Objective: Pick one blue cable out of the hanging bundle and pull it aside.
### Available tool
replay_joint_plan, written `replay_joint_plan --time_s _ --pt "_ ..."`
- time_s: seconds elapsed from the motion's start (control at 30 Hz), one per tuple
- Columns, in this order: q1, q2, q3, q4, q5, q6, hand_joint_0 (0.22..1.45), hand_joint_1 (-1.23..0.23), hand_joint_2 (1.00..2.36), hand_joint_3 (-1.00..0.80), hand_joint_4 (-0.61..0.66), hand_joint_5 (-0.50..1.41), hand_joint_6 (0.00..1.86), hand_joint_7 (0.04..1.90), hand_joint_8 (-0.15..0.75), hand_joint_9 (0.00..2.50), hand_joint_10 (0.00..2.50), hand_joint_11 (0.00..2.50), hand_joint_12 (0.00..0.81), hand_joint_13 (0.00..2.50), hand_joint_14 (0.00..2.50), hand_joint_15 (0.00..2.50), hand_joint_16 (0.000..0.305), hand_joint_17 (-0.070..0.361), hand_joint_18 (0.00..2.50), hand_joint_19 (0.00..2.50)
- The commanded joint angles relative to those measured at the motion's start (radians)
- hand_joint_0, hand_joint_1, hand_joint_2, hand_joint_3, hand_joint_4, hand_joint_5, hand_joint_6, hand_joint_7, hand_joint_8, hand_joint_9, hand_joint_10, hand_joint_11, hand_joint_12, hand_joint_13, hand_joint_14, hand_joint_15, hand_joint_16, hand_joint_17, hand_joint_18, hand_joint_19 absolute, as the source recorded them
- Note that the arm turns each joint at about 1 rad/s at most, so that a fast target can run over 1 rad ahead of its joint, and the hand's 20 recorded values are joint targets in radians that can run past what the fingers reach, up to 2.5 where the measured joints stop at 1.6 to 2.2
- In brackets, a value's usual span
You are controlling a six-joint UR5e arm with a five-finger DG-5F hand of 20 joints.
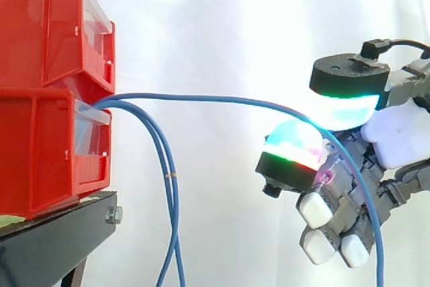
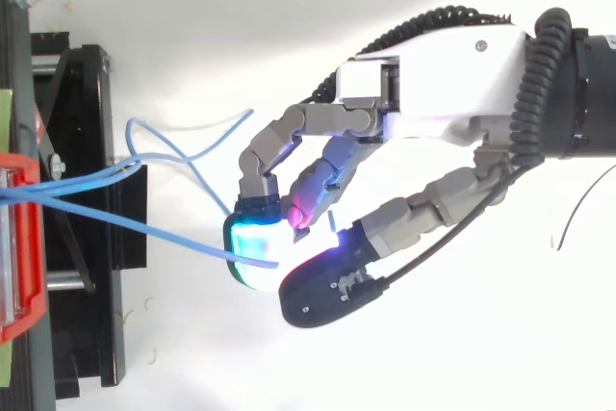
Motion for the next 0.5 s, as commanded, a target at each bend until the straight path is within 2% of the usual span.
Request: replay_joint_plan --time_s 0.0,0.47 --pt "0.000 0.000 0.000 0.000 0.000 -0.001 0.58 -0.80 1.00 -0.05 -0.07 0.01 0.82 1.03 0.272 0.93 0.00 0.06 0.441 0.69 0.01 0.29 0.067 0.151 0.67 0.45" --pt "0.000 0.000 0.000 0.000 0.000 0.001 0.59 -0.80 1.00 -0.05 -0.07 0.01 0.82 1.04 0.271 0.93 0.00 0.06 0.441 0.69 0.01 0.29 0.067 0.151 0.67 0.45"
